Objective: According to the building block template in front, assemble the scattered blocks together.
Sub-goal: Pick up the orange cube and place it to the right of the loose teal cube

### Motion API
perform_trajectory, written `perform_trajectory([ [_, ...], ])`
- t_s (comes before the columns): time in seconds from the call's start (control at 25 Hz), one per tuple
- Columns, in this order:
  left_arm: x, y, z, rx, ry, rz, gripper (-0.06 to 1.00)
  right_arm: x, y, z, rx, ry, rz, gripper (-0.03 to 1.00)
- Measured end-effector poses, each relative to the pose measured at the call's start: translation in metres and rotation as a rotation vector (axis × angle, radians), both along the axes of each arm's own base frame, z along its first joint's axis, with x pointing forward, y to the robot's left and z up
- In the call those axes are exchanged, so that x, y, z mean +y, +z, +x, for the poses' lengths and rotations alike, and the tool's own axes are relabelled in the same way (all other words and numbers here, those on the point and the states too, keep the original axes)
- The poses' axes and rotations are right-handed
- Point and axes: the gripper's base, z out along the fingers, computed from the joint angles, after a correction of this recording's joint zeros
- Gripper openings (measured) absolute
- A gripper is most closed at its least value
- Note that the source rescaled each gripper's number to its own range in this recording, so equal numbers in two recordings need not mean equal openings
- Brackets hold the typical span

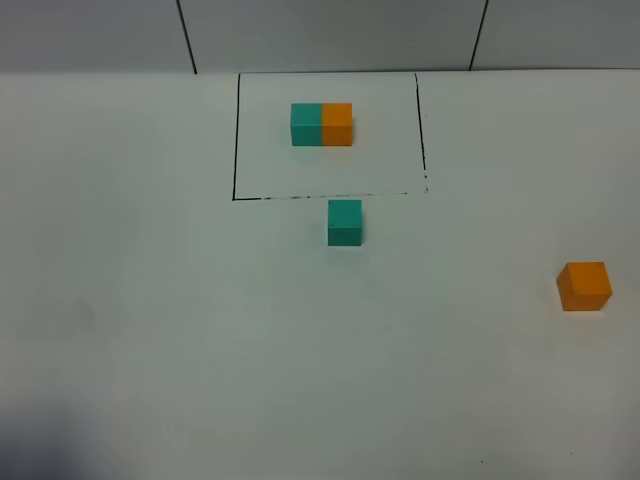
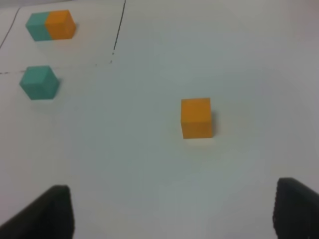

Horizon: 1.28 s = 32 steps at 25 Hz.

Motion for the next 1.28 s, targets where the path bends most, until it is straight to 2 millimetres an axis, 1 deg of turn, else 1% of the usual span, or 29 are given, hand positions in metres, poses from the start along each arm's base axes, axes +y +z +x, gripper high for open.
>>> perform_trajectory([
  [0.24, -0.003, -0.02, -0.02, -0.068, -0.01, -0.014, 0.76, 0.0, 0.0, 0.0, 0.0, 0.0, 0.0, 0.66],
  [0.48, -0.004, -0.021, -0.034, -0.148, -0.036, -0.011, 0.71, 0.0, 0.0, 0.0, 0.0, 0.0, 0.0, 0.66],
  [0.76, -0.004, -0.021, -0.037, -0.167, -0.05, -0.011, 0.69, 0.0, 0.0, 0.0, 0.0, 0.0, 0.0, 0.66],
  [1.28, -0.004, -0.021, -0.044, -0.218, -0.051, -0.009, 0.69, 0.0, 0.0, 0.0, 0.0, 0.0, 0.0, 0.66],
])
